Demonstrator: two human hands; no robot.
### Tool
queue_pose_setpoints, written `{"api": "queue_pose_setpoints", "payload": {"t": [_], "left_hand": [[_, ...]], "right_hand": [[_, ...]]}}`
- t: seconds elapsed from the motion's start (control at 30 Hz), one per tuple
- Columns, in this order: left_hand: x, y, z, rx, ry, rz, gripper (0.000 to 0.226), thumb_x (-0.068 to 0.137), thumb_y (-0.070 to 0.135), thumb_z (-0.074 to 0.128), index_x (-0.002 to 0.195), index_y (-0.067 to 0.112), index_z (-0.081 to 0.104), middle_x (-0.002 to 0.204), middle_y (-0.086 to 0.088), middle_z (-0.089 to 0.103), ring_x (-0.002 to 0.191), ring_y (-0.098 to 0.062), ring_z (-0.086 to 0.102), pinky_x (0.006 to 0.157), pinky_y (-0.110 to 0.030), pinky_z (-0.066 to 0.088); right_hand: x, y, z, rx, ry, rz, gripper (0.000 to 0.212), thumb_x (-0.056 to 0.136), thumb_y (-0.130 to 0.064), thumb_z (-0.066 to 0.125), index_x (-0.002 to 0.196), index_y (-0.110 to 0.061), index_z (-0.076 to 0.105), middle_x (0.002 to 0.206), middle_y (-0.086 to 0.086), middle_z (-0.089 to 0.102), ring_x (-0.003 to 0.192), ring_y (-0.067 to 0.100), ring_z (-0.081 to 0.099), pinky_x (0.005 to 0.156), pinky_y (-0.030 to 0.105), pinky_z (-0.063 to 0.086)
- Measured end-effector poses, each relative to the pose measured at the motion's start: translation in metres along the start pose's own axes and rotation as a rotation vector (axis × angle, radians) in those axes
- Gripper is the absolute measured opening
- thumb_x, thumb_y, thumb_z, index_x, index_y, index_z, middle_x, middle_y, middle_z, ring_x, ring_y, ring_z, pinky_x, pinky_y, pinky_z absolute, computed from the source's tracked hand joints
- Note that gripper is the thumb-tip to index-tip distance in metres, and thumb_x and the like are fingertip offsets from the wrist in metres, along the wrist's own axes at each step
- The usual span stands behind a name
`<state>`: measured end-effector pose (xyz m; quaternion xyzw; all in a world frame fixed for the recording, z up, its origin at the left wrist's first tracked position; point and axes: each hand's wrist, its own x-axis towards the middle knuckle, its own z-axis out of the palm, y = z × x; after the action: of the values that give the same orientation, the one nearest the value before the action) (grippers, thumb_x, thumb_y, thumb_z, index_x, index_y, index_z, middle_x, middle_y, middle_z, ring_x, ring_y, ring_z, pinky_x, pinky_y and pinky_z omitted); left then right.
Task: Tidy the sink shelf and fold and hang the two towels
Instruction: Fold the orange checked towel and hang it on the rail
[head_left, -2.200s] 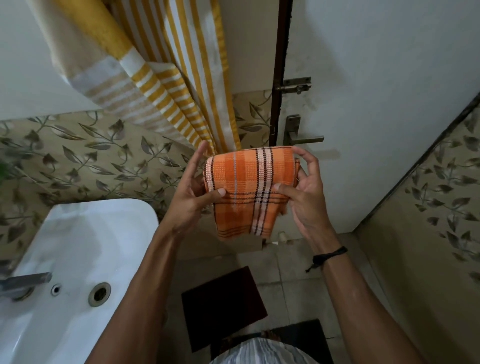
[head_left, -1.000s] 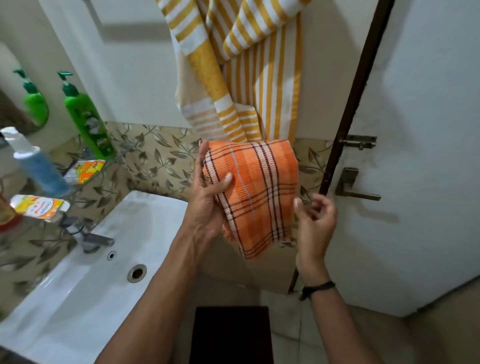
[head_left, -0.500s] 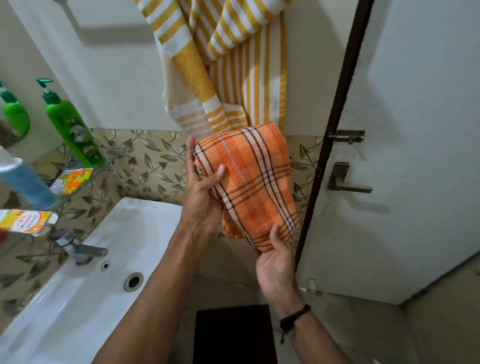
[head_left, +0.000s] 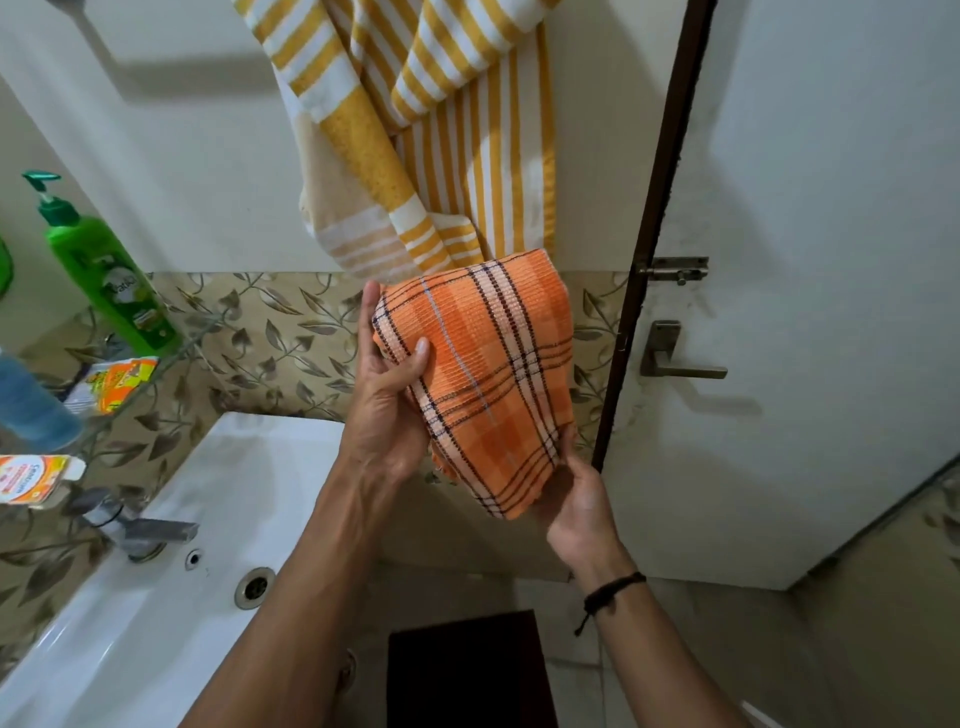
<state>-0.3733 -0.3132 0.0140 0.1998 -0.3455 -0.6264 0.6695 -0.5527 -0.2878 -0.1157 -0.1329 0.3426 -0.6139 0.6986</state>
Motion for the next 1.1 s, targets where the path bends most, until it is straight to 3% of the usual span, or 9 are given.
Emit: {"api": "queue_pose_setpoints", "payload": {"t": [0.2,0.3,0.4,0.5,0.6,0.67,0.8,0.93,1.1], "left_hand": [[-0.004,-0.001,0.001,0.022,-0.073,-0.022,0.087,0.086,-0.014,0.056,0.155,0.036,0.035,0.153,-0.018,0.046,0.13,-0.036,0.056,0.087,-0.045,0.059],[-0.006,-0.001,0.001,-0.006,-0.095,-0.046,0.083,0.089,-0.014,0.053,0.154,0.035,0.037,0.156,-0.021,0.042,0.129,-0.037,0.056,0.086,-0.044,0.06],[-0.007,-0.002,0.002,-0.038,-0.096,-0.098,0.081,0.09,-0.013,0.052,0.154,0.034,0.038,0.154,-0.022,0.045,0.119,-0.034,0.062,0.082,-0.043,0.061],[-0.006,0.001,0.0,0.004,-0.093,-0.105,0.082,0.089,-0.013,0.052,0.154,0.035,0.037,0.148,-0.02,0.052,0.118,-0.034,0.065,0.083,-0.044,0.061],[-0.005,0.007,-0.005,0.08,-0.13,-0.091,0.086,0.087,-0.014,0.056,0.153,0.038,0.037,0.15,-0.016,0.051,0.129,-0.037,0.058,0.09,-0.046,0.059],[-0.006,0.012,-0.008,0.132,-0.155,-0.094,0.089,0.086,-0.017,0.056,0.154,0.037,0.037,0.153,-0.015,0.048,0.126,-0.033,0.059,0.088,-0.042,0.06],[-0.009,0.016,-0.01,0.258,-0.189,-0.125,0.088,0.088,-0.019,0.049,0.155,0.037,0.035,0.142,-0.01,0.059,0.119,-0.028,0.064,0.083,-0.04,0.061],[-0.01,0.024,-0.014,0.388,-0.189,-0.136,0.089,0.087,-0.014,0.056,0.155,0.039,0.034,0.136,-0.012,0.065,0.118,-0.031,0.066,0.089,-0.044,0.061],[-0.005,0.036,-0.014,0.682,-0.073,-0.1,0.081,0.087,0.002,0.071,0.152,0.038,0.038,0.109,-0.019,0.076,0.096,-0.033,0.075,0.077,-0.044,0.063]], "right_hand": [[0.012,-0.007,0.005,0.159,-0.012,-0.053,0.059,0.087,-0.033,0.068,0.138,-0.005,0.057,0.126,0.015,0.067,0.113,0.032,0.064,0.096,0.051,0.053],[0.017,-0.007,0.001,0.181,-0.054,-0.026,0.055,0.096,-0.035,0.061,0.142,-0.006,0.053,0.134,0.017,0.063,0.123,0.036,0.059,0.108,0.056,0.044],[0.021,-0.004,0.001,0.107,-0.109,-0.017,0.054,0.099,-0.033,0.059,0.144,-0.005,0.049,0.143,0.022,0.053,0.132,0.042,0.051,0.112,0.061,0.039],[0.017,-0.003,0.007,-0.156,-0.051,-0.119,0.033,0.098,-0.028,0.061,0.128,-0.014,0.061,0.125,0.015,0.066,0.11,0.033,0.067,0.083,0.045,0.056],[0.012,-0.014,0.006,-0.334,0.125,-0.356,0.035,0.091,-0.026,0.061,0.125,-0.031,0.06,0.13,-0.001,0.065,0.12,0.023,0.061,0.099,0.044,0.045],[0.005,-0.033,0.014,-0.407,-0.036,-0.466,0.041,0.086,-0.03,0.066,0.127,-0.033,0.06,0.133,-0.005,0.064,0.125,0.018,0.058,0.105,0.041,0.044],[-0.016,-0.062,0.049,-0.626,-0.337,-0.378,0.032,0.076,-0.047,0.075,0.104,-0.032,0.075,0.11,-0.005,0.076,0.108,0.015,0.07,0.087,0.025,0.056],[-0.016,-0.067,0.06,-0.529,-0.327,-0.358,0.024,0.077,-0.022,0.075,0.101,-0.02,0.077,0.109,0.004,0.077,0.108,0.024,0.072,0.092,0.035,0.058],[-0.014,-0.062,0.074,-0.5,-0.294,-0.356,0.025,0.084,-0.021,0.069,0.108,-0.013,0.071,0.11,0.006,0.077,0.108,0.026,0.072,0.095,0.04,0.058]]}}
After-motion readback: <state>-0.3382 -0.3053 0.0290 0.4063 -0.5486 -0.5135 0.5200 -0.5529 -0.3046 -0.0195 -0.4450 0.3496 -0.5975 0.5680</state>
